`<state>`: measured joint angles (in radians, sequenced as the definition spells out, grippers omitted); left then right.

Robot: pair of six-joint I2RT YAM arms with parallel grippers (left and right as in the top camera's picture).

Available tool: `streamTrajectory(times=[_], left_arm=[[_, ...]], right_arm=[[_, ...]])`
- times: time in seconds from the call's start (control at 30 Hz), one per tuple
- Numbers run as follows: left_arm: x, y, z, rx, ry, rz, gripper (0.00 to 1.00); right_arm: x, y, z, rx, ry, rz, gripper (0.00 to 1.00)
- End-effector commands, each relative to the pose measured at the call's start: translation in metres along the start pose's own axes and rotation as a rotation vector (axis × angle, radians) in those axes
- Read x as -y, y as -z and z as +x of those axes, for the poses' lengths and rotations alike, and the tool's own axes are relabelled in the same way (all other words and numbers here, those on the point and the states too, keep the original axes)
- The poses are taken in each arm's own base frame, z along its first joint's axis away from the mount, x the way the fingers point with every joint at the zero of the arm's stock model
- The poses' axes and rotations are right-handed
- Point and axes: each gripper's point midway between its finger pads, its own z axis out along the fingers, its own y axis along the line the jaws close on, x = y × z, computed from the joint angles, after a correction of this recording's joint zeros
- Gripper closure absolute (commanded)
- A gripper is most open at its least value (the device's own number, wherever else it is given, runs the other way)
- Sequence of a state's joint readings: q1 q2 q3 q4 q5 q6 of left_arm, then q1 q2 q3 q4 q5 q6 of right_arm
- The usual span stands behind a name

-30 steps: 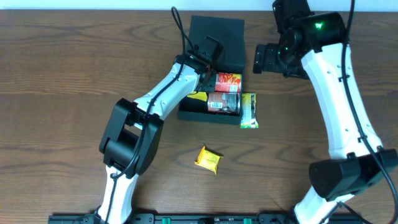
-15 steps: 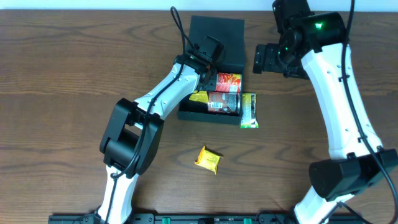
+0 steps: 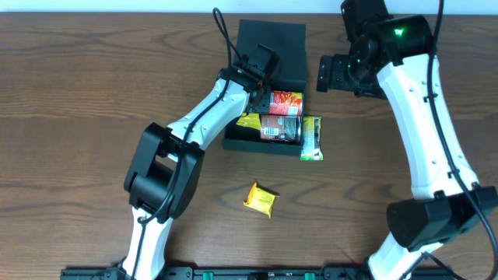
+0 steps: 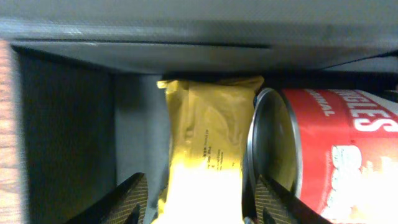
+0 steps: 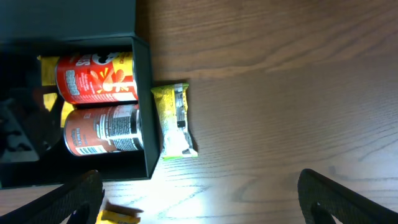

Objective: Pack container
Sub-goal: 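Carry the yellow bar into the box beside the cans and release, then withdraw the left gripper and lower the right gripper to the green bar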

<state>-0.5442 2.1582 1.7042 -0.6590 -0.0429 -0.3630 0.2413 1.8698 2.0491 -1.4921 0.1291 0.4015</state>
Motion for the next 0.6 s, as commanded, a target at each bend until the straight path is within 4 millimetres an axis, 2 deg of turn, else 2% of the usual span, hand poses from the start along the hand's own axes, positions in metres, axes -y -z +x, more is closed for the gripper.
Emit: streamTrajectory(times=[0.0, 0.07, 0.17, 0.33, 0.5, 0.57], left_arm=[[-0.009, 0.052, -0.031, 0.135, 0.009, -0.037, 0.36], [-0.018, 0.074, -0.039, 0.186, -0.011, -0.079, 0.27], [-0.03, 0.106, -0.046, 0.24, -0.046, -0.131, 0.21], [-0.049, 0.153, -0.05, 0.299, -0.062, -0.181, 0.17], [-0.09, 0.205, -0.051, 0.342, -0.059, -0.226, 0.04], [-0.113, 0.222, -0.045, 0.336, -0.056, -0.253, 0.04]], right_arm=[[0.003, 0.002, -0.002, 0.01, -0.008, 0.015, 0.01], [0.003, 0.002, 0.0, 0.004, -0.008, 0.017, 0.01], [0.004, 0.002, 0.002, -0.004, -0.007, 0.02, 0.01], [0.009, -0.004, 0.016, -0.063, -0.034, 0.048, 0.01], [0.014, -0.038, 0.043, -0.167, -0.055, 0.108, 0.01], [0.015, -0.055, 0.055, -0.186, -0.046, 0.126, 0.01]])
